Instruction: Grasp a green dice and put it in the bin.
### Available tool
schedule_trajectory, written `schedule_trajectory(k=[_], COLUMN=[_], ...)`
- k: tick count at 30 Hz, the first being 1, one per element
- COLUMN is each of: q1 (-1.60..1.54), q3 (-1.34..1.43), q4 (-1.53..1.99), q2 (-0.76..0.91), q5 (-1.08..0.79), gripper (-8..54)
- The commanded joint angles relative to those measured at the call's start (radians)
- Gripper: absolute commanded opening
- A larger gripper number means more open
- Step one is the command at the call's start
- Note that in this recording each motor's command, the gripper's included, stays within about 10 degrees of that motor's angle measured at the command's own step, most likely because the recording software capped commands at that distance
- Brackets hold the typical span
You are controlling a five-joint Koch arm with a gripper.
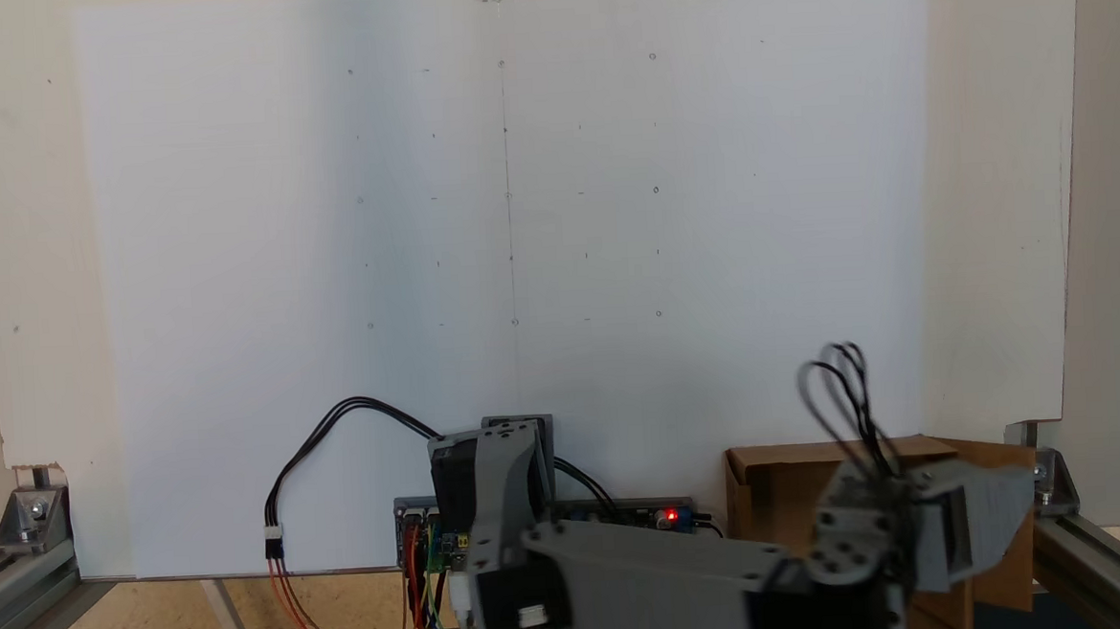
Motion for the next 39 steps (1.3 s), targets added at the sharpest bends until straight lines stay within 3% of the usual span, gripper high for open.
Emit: schedule_trajectory(k=[1, 7, 18, 28, 39], q1=[-0.158, -0.59, -1.382, -1.387, -1.365], q3=[-0.032, 0.061, 0.67, 1.097, 1.381], q4=[-0.046, -0.066, -0.463, -0.903, -1.373], q2=[0.127, 0.233, 0.54, 0.788, 0.811], q5=[0.054, 0.058, 0.061, 0.058, 0.049], gripper=[43.9, 43.8, 43.7, 45.2, 44.5])
